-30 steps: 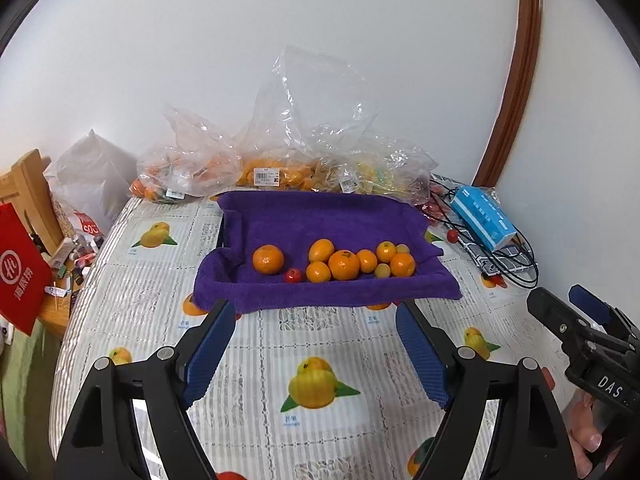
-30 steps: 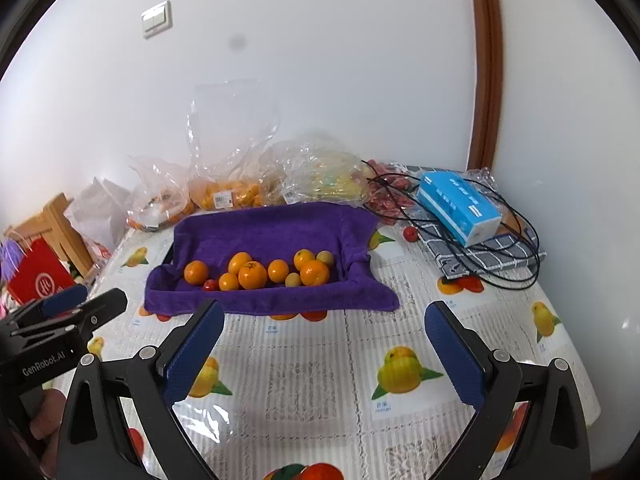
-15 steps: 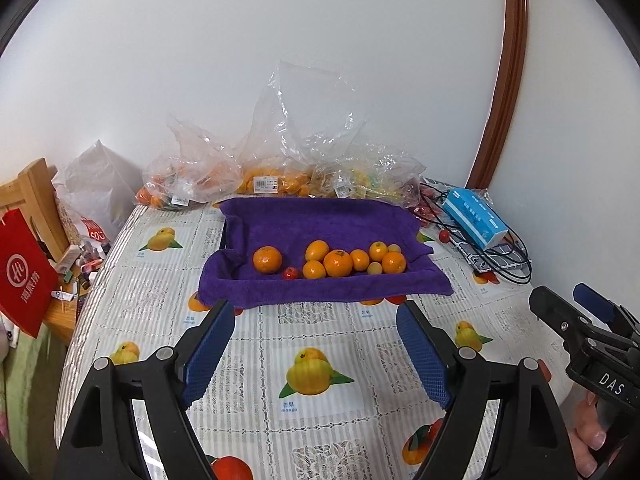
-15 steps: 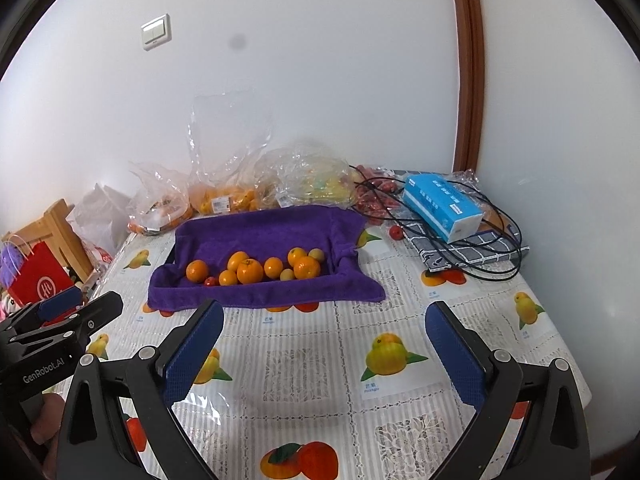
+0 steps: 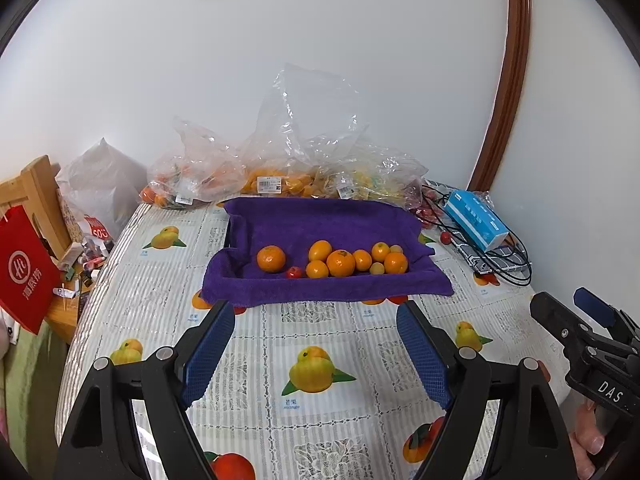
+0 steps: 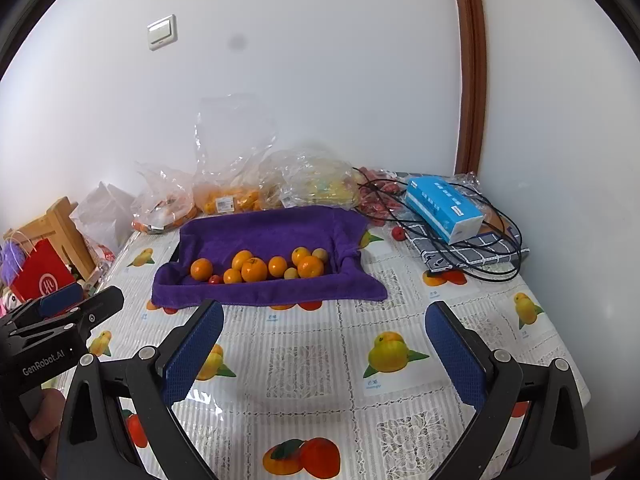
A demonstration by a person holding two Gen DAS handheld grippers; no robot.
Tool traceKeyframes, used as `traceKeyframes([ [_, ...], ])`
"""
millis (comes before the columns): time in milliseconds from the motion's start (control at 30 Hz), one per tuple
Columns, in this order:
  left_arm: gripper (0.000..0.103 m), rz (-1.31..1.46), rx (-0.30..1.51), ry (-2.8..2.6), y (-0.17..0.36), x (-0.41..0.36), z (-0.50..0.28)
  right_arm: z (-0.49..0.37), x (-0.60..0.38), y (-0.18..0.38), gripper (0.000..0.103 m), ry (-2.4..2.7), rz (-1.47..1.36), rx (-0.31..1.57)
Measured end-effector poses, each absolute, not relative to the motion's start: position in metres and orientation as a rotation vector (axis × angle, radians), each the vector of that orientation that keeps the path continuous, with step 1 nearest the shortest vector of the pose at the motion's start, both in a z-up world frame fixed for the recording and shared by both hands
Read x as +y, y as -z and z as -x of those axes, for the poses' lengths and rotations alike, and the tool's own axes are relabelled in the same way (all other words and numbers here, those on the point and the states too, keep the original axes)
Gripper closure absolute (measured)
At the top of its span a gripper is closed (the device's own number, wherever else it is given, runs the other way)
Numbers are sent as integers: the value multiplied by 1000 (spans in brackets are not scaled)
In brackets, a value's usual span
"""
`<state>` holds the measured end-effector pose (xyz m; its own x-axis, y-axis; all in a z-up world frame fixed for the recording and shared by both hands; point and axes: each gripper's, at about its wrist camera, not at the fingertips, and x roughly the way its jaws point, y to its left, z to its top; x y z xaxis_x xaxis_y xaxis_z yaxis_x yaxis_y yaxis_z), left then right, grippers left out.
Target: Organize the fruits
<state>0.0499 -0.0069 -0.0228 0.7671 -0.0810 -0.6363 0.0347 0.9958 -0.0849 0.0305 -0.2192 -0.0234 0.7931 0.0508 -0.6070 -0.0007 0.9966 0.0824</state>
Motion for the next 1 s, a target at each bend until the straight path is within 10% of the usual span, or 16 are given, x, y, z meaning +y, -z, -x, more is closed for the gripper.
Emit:
traceKeyframes([
  [1000,21,72,694,61,22,-6,-47,-28,-216,23,3,-29,-77,655],
])
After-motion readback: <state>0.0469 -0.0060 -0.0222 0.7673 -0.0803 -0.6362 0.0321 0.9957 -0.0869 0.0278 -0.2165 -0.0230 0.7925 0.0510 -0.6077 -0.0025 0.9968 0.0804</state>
